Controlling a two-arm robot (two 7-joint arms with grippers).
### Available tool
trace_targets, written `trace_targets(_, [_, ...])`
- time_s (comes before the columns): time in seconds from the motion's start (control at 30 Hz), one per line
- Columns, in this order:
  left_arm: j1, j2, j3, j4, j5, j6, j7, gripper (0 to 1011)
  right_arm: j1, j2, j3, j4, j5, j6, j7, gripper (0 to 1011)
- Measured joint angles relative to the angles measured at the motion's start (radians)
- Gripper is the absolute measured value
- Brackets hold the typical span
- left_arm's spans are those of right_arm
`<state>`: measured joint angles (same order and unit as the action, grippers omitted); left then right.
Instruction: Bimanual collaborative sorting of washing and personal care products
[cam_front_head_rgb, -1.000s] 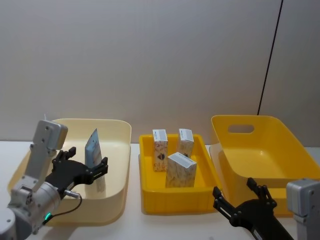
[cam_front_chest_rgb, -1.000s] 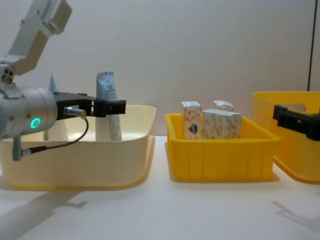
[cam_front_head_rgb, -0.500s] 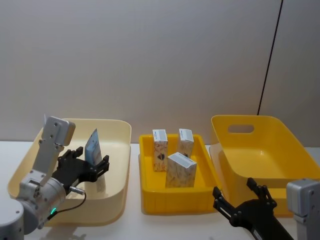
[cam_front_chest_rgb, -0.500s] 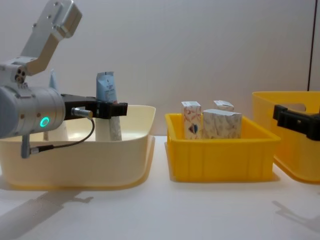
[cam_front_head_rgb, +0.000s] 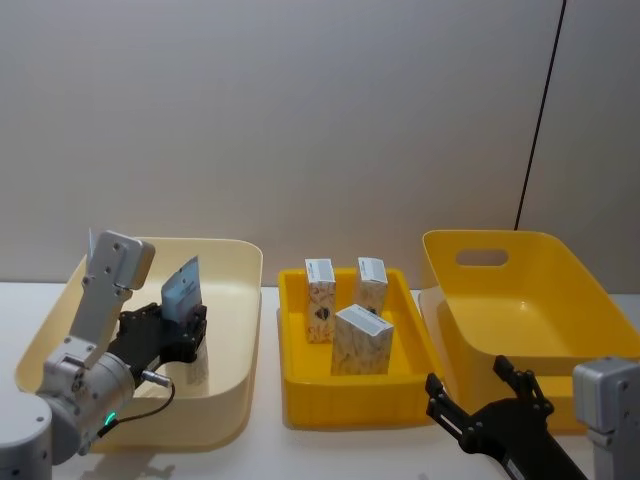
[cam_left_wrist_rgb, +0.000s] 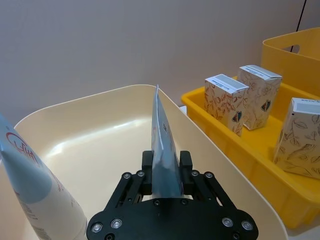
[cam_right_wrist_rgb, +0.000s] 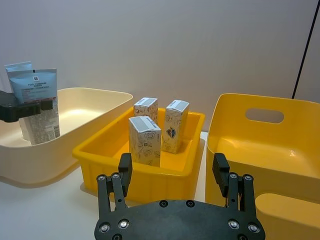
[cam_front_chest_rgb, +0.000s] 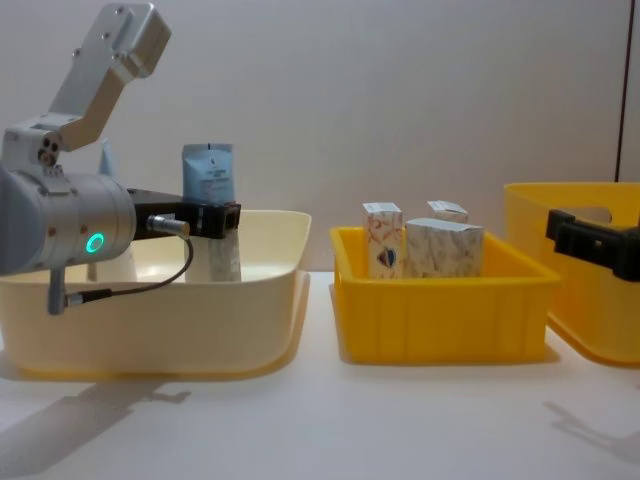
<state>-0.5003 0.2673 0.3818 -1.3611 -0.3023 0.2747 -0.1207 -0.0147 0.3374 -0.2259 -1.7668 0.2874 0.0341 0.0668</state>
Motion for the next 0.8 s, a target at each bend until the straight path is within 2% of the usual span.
trace_targets(0.03, [0.000, 0.000, 0.000, 0.000, 0.000, 0.000, -0.001, 333, 0.000, 0.000, 0.000, 0.000, 0.000, 0.000, 0.000, 1001])
trace_targets(0.1, [0.001, 0.001, -0.001, 0.000, 0.000, -0.002, -0.005, 301, 0.000, 0.000, 0.000, 0.000, 0.000, 0.000, 0.000, 1001])
trace_targets(0.3, [0.007, 0.007, -0.004, -0.002, 0.001, -0.029, -0.021, 251, 0.000, 0.000, 0.000, 0.000, 0.000, 0.000, 0.000, 1001])
trace_targets(0.57, [0.012, 0.024, -0.013, -0.021, 0.005, -0.092, -0.056, 240, 0.000, 0.000, 0.000, 0.000, 0.000, 0.000, 0.000, 1001])
trace_targets(0.8, [0.008, 0.046, -0.028, -0.053, 0.002, -0.157, -0.110, 240, 0.000, 0.000, 0.000, 0.000, 0.000, 0.000, 0.000, 1001])
